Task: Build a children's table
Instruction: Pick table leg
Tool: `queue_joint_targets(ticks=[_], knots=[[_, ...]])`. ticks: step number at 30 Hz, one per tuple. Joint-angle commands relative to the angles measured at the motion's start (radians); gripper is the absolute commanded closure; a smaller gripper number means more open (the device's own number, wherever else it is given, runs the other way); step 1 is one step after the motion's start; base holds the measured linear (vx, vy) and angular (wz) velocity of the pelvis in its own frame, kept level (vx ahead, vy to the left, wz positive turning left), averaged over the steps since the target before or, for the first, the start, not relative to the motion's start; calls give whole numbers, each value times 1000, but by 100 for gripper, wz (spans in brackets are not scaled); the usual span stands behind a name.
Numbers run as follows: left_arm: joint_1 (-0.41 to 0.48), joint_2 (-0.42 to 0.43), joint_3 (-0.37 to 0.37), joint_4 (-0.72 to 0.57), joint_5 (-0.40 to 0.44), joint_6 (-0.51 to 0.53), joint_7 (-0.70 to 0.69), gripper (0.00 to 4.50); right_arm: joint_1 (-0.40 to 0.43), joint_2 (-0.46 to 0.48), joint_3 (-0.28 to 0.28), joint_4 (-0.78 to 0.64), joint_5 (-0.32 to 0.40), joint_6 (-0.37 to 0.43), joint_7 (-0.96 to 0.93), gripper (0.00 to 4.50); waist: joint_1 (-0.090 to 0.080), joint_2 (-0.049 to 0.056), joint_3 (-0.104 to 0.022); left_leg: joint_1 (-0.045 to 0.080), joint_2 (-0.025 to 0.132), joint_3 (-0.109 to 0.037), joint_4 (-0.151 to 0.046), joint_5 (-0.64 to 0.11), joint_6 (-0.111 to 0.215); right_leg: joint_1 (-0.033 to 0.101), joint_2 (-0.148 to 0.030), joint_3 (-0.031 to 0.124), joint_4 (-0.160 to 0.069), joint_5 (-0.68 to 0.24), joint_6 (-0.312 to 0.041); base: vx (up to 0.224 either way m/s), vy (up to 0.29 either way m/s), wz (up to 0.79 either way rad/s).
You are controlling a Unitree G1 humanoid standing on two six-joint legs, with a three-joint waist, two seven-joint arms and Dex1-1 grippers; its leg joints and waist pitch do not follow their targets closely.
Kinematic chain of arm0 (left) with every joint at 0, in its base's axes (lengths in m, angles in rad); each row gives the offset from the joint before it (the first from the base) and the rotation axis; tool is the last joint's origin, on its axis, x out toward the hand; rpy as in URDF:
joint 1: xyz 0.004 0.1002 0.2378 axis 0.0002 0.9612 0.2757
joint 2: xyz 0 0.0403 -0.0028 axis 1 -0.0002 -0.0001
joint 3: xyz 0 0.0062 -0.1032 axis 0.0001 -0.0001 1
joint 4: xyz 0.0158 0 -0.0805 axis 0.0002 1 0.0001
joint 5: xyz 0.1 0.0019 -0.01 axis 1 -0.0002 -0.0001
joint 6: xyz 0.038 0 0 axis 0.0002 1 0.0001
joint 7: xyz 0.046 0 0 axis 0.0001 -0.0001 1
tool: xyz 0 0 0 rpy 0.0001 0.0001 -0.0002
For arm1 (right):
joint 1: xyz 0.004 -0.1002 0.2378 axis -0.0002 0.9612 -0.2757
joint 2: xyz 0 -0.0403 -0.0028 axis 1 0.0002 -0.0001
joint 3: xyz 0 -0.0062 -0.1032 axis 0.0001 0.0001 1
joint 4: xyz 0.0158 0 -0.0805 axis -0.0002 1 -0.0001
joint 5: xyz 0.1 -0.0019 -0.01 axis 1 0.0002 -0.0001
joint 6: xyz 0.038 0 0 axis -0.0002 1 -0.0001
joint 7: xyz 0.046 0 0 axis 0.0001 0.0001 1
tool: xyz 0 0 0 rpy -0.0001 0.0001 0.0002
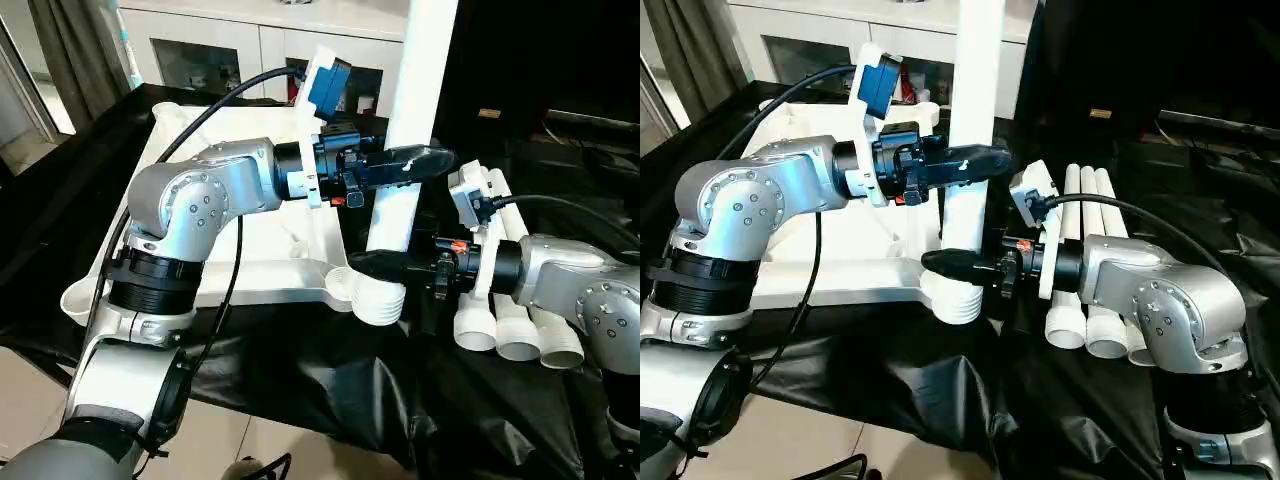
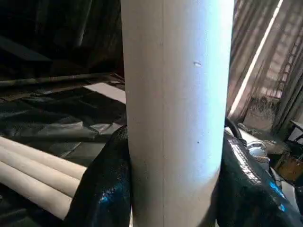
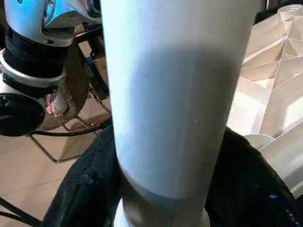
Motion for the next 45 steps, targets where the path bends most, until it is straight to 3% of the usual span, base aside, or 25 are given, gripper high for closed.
queue_joint_targets(ticks=[1, 3, 9, 11, 15, 20, 22, 23, 24, 27, 28, 31, 32, 35, 36, 37, 38, 39, 41, 45], knots=[[-22, 2, 2, -12, 1, -6, -11, 264, 0, -8, 0, 7, 6, 8, -6, 226, 5, 2, -85, 2, 44, -18, -55, -88, 5, 69, -86, 54, -77, -148, -163, 0, 0, 0], [-23, 1, 3, -10, 4, -9, -10, 264, 1, -9, 1, 6, 7, 10, -5, 253, 6, 3, -87, 1, 44, -18, -55, -81, 7, 69, -86, 54, -76, -140, -163, 0, 0, 0], [-17, -5, 5, -20, 12, -39, -17, 264, 6, -2, 2, 13, -2, 6, -19, 260, 6, 3, -86, 2, 45, -18, -55, -83, 7, 68, -86, 54, -76, -138, -165, 0, 0, 0], [-13, -9, 6, -26, 8, -36, -15, 208, 5, 7, -2, 21, -9, -4, -33, 260, 5, 2, -87, 2, 45, -18, -55, -82, 6, 68, -86, 54, -75, -135, -166, 0, 0, 0], [-9, -25, 23, -39, -5, -28, 15, 173, 4, 34, -17, 36, -26, -38, -70, 260, 4, 1, -86, 2, 44, -16, -54, -87, 2, 67, -87, 54, -78, -148, -169, 0, 0, 0], [11, -84, 100, -46, -20, -124, 78, 135, 0, 107, -73, 58, -34, -88, -166, 261, 3, -3, -86, -1, 45, -17, -55, -79, 5, 68, -89, 54, -76, -138, -171, 0, 0, 0], [31, -124, 149, -61, -30, -198, 115, 133, -3, 151, -106, 62, -31, -117, -220, 261, 1, -13, -86, -5, 46, -16, -56, -70, 9, 69, -93, 54, -75, -137, -172, 0, 0, 0], [38, -142, 172, -64, -30, -234, 136, 133, -5, 166, -115, 64, -42, -142, -241, 261, 1, -11, -87, -2, 47, -16, -55, -71, 8, 68, -93, 53, -77, -148, -168, 0, 0, 0], [52, -164, 220, -70, -39, -284, 172, 133, -5, 192, -124, 75, -84, -206, -287, 261, -1, -17, -86, -2, 45, -13, -55, -70, 9, 67, -90, 54, -78, -150, -164, 0, 0, 0], [65, -173, 258, -78, -41, -326, 198, 133, -8, 213, -133, 101, -125, -261, -335, 261, -4, -15, -84, -2, 43, -14, -58, -77, -3, 64, -90, 53, -79, -177, -148, 0, 0, 0], [98, -112, 240, -95, 10, -334, 171, 133, -13, 221, -137, 154, -184, -329, -387, 261, -4, -23, -84, 0, 42, -12, -59, -81, 1, 65, -89, 53, -82, -194, -131, 0, 0, 0], [166, 20, 121, -110, 154, -360, 82, 133, -5, 214, -118, 187, -255, -415, -408, 261, -13, -14, -82, 4, 45, -15, -65, -75, -13, 56, -85, 56, -77, -221, -72, 0, 0, 0], [212, 96, 26, -104, 264, -426, 24, 133, 1, 214, -111, 193, -278, -441, -414, 261, -12, -12, -83, 7, 46, -15, -66, -72, -12, 53, -83, 57, -79, -216, -66, 0, 0, 0], [301, 232, -164, -35, 491, -632, -83, 133, 13, 224, -102, 200, -297, -456, -429, 261, -13, -10, -82, 9, 50, -17, -72, -77, -9, 50, -83, 61, -77, -196, -41, 0, 0, 0], [321, 265, -211, -1, 545, -684, -109, 133, 16, 229, -99, 202, -303, -457, -433, 261, -10, -2, -83, 11, 49, -18, -73, -81, -8, 48, -83, 61, -80, -195, -31, 0, 0, 0], [345, 295, -257, 53, 589, -731, -145, 133, 24, 235, -92, 198, -309, -460, -439, 261, -13, 6, -85, 13, 48, -17, -73, -87, -22, 48, -84, 61, -72, -171, -45, 0, 0, 0], [350, 298, -261, 65, 589, -734, -154, 133, 27, 238, -88, 201, -314, -471, -440, 261, -15, 2, -84, 13, 49, -16, -74, -93, -28, 49, -84, 62, -73, -148, -61, 0, 0, 0], [352, 299, -269, 83, 593, -741, -160, 133, 31, 238, -85, 199, -318, -475, -442, 261, -14, 8, -86, 13, 49, -16, -74, -103, -38, 50, -87, 61, -67, -125, -89, 0, 0, 0], [346, 303, -302, 157, 624, -768, -178, 133, 52, 238, -75, 190, -327, -483, -439, 261, -14, 4, -84, 14, 50, -15, -75, -129, -42, 50, -89, 61, -70, -130, -112, 0, 0, 0], [323, 301, -328, 245, 669, -820, -186, 133, 80, 238, -74, 165, -324, -488, -426, 261, -13, 6, -83, 12, 49, -17, -75, -153, -41, 55, -92, 61, -74, -149, -120, 0, 0, 0]])
